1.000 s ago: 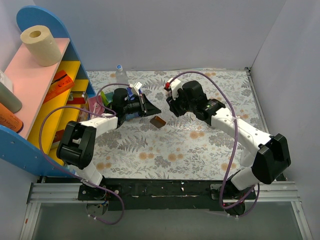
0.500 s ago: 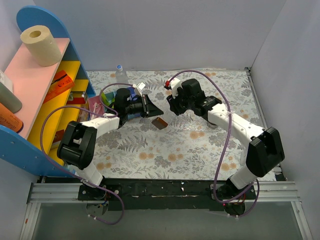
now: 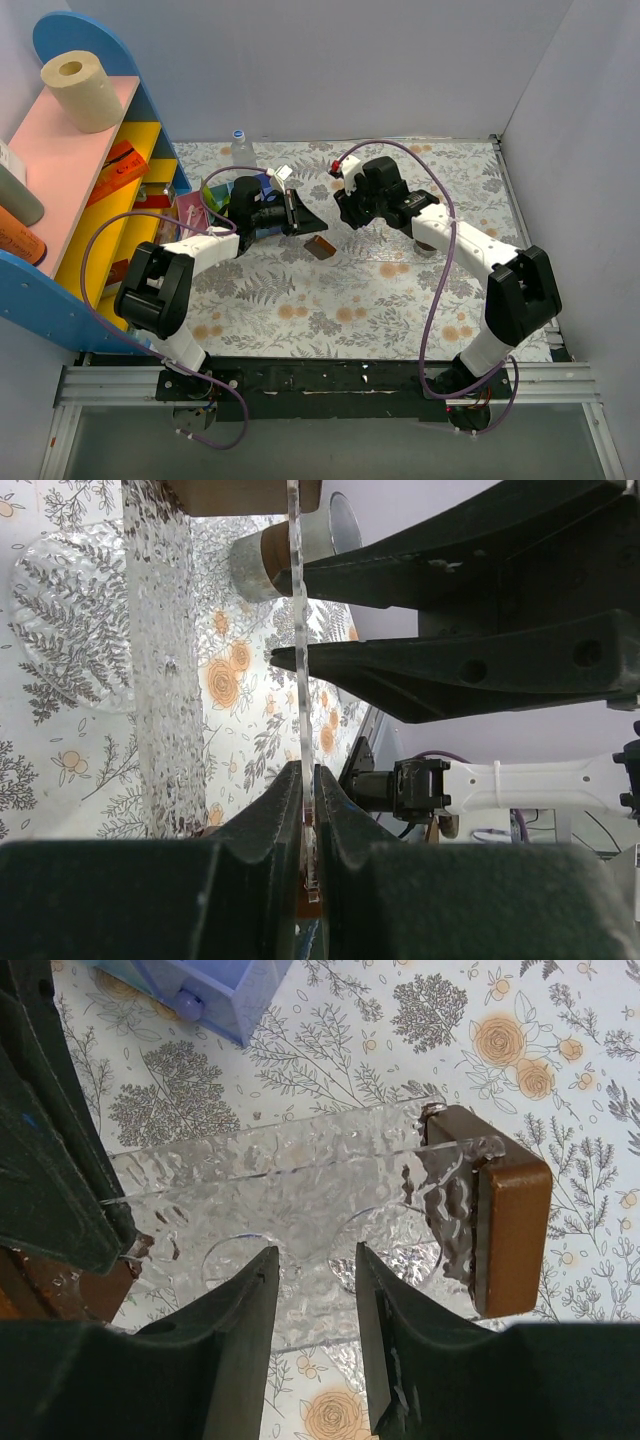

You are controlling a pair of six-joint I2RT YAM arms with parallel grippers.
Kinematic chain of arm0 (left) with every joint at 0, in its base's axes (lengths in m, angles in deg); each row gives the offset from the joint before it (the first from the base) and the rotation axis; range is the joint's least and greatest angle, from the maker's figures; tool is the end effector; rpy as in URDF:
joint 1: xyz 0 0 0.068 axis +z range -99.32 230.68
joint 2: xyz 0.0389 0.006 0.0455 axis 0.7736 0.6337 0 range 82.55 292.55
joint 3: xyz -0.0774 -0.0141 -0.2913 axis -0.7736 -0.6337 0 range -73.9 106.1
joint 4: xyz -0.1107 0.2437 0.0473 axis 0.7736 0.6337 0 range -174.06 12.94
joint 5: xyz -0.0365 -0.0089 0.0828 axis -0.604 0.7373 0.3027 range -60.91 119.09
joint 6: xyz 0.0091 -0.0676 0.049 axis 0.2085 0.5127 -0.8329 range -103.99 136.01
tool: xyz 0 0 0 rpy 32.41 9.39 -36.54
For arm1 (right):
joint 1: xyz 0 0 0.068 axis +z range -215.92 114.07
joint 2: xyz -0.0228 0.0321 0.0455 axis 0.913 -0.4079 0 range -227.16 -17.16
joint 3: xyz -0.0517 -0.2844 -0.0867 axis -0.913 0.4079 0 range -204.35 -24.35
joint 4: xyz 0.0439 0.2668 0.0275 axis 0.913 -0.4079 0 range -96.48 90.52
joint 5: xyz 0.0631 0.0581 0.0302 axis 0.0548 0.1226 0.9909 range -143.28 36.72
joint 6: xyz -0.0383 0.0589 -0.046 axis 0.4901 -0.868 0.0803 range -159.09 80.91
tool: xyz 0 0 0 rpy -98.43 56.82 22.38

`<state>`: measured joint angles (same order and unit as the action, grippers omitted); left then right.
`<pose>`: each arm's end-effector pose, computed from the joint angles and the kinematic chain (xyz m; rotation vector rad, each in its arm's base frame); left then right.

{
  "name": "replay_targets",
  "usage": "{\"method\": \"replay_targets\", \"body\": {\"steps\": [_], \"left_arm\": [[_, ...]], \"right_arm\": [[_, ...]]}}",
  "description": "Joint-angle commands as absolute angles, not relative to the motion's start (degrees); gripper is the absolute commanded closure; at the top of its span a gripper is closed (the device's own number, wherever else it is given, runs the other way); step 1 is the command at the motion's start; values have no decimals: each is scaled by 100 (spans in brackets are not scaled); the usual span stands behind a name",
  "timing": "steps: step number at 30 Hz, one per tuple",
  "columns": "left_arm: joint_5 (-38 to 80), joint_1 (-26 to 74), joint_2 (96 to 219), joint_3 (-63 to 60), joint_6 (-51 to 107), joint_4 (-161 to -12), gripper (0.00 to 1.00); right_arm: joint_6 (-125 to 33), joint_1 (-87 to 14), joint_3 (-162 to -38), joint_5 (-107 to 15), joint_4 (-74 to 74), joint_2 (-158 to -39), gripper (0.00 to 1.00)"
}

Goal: Prepare toiletry sets of a toothbrush and toothpaste on the tray

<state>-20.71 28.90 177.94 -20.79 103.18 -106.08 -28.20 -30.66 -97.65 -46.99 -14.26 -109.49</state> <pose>0.3426 -0.1974 0.2361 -0.6188 2.3461 -1.9316 0.3349 0.2466 0.2985 -0.9128 1.9792 0.3624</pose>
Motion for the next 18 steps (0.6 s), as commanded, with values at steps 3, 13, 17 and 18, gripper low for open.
{"method": "replay_targets", "body": {"steps": [3,13,17,18], "left_arm": [[-2321,2827,17773,-1817,10267,-10902,100],[-2356,2774,17817,-1800,10240,-10876,100],[-2321,2765,17782,-1773,10170,-10832,100],[-2312,2765,17782,-1756,10135,-10814,100]], "right_arm": [[-2846,-3094,-9941,-4510,-1126,-11006,57],[-2960,-3094,-9950,-4414,-1134,-11023,71],[-3074,-3094,-9924,-4484,-1231,-11015,84],[-3101,-3103,-9915,-4501,-1231,-10989,86]]}}
